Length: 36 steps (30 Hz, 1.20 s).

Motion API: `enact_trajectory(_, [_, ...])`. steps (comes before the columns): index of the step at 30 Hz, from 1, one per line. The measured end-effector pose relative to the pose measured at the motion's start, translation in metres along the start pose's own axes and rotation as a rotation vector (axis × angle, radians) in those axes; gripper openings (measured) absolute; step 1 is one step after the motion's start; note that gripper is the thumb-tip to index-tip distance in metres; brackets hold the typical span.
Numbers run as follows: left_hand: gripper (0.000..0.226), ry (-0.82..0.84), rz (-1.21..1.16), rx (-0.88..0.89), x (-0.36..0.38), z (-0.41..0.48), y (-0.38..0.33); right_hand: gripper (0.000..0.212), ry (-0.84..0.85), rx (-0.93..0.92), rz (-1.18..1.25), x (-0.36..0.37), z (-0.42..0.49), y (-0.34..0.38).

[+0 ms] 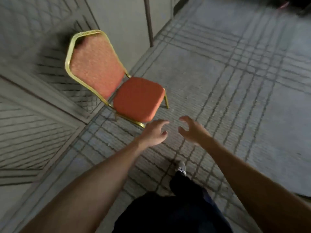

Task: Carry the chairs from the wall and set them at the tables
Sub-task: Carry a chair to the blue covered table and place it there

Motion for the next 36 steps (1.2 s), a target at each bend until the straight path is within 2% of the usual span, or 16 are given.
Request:
enact_trajectory(3, [0.048, -0.109, -0.026, -0.184, -0.041, 0.009, 0.035, 0.053, 0.119, -0.147, -0.042, -0.012, 0.072, 0.049])
enact_trajectory(10, [0.049, -0.331, -0.176, -0.456, -0.120, 0.028, 0.111, 0.050, 0.280, -0.415, -0.173, -0.008, 0.196, 0.175])
enact_trajectory(16, [0.049, -0.448, -0.240, -0.575, -0.161, 0.061, 0.189, 0.042, 0.359, -0.593, -0.269, -0.002, 0.284, 0.263])
enact_trajectory(24, [0.052, -0.564, -0.285, -0.715, -0.237, 0.131, 0.270, 0.054, 0.444, -0.721, -0.462, -0.007, 0.396, 0.365])
enact_trajectory(27, [0.052, -0.602, -0.342, -0.797, -0.266, 0.156, 0.289, 0.050, 0.519, -0.775, -0.480, -0.008, 0.437, 0.400])
enact_trajectory(31, [0.053, -0.660, -0.378, -0.921, -0.293, 0.198, 0.312, 0.050, 0.569, -1.003, -0.525, -0.002, 0.504, 0.445])
enact_trajectory(36, [0.053, -0.821, -0.478, -1.124, -0.306, 0.260, 0.328, 0.044, 0.672, -1.304, -0.578, 0.002, 0.586, 0.489])
Point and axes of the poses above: each hand's wrist, its own z-axis towards the middle knuckle, its own x-axis out of the palm, y = z × x, the point moved 2 cm from there along z, towards the middle knuckle, and after that the axes turned 3 degrees about x, right-handed, at the moved point
